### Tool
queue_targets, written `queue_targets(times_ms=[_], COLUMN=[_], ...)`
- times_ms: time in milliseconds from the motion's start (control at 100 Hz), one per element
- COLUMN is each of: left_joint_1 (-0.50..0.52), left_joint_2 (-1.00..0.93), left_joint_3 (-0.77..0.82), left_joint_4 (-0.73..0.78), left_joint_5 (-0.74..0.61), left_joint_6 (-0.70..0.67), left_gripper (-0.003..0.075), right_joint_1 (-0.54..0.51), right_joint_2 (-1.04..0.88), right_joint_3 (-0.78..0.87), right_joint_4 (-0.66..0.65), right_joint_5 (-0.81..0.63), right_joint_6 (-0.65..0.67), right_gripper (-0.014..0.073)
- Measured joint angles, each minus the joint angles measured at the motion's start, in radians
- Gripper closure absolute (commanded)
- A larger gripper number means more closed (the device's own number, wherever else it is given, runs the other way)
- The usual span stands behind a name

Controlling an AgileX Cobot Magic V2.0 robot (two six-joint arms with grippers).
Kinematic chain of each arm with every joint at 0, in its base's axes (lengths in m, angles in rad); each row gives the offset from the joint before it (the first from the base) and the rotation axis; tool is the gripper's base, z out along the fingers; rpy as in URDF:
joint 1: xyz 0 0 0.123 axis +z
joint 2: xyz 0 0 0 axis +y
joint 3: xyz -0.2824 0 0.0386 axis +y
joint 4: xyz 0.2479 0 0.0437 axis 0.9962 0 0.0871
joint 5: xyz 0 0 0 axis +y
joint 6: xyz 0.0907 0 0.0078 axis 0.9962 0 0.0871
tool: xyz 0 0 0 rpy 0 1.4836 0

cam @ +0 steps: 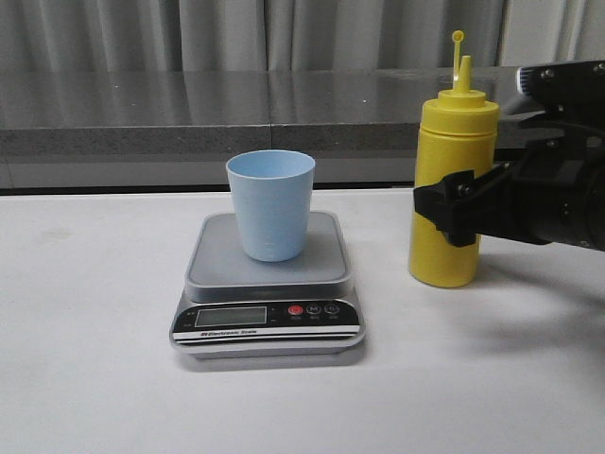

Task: Pour seasoning into cup on scale with both arms
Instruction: 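Open the right gripper and pull it back from the bottle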

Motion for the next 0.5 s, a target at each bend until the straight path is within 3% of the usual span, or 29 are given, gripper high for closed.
queue_targets(times_ms=[290, 500], left_joint_1=[0.000, 0.000], left_joint_2=[0.000, 0.000], left_joint_3=[0.000, 0.000], left_joint_4=[0.000, 0.000], left_joint_5=[0.000, 0.000], left_joint_6=[0.000, 0.000], left_gripper=[0.0738, 0.0738], right_joint_1=[0.000, 0.000], right_joint_2=[-0.159, -0.370], right_joint_3=[0.119, 0.196], right_joint_4=[0.080, 0.145], right_joint_5=[0.006, 0.116], right_joint_6=[0.000, 0.000], right_gripper=[-0.0061, -0.0061])
